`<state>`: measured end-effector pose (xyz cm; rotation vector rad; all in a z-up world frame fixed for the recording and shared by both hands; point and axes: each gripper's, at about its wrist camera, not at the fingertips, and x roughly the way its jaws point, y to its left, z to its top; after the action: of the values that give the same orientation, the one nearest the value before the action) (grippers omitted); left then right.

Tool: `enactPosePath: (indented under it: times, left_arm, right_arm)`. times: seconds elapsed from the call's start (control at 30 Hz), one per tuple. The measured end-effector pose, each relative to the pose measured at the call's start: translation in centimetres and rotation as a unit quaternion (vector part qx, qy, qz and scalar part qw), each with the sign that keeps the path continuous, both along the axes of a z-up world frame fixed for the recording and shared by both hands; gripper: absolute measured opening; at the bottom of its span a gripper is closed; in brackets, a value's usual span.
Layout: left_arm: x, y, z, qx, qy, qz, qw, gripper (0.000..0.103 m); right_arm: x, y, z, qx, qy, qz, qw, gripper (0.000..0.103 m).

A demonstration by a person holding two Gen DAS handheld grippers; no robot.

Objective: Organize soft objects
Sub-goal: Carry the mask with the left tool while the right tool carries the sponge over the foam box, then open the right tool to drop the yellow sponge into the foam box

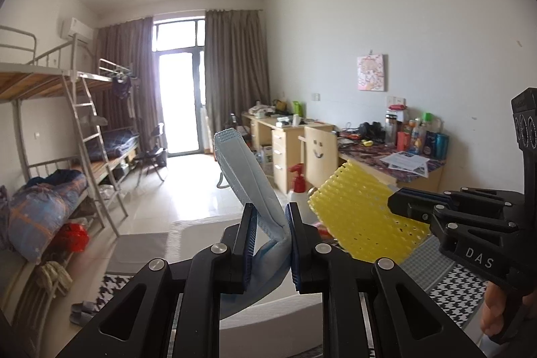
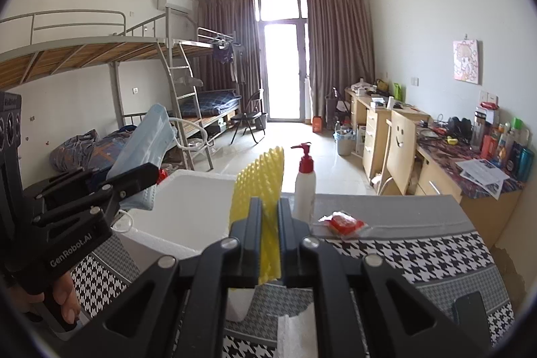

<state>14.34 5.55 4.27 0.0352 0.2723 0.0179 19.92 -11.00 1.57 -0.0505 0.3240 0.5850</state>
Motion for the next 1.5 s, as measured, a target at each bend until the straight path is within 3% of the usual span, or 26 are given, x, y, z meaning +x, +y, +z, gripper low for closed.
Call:
enactPosePath:
  times: [0.7, 0.87, 1.5]
  left_arm:
    - [-0.7, 5.2, -0.3, -0.017, -0.011, 0.079, 0.9966, 0.019]
    - [-0.8, 5.8, -0.8, -0.029, -0.005, 0.088, 0.9957, 0.019]
    - [-2.1, 6.5, -1.1, -0.016, -0.012, 0.105, 0.9942, 0.019]
  right_arm:
    - [1.1, 5.0, 0.5, -0.008, 0.010, 0.046, 0.999, 0.011]
    - [1.9, 6.0, 0.2, -0.013, 0.017, 0.046, 0.999, 0.011]
    - [3.4, 8.9, -0.8, -0.032, 0.047, 0.064, 0.996, 0.012]
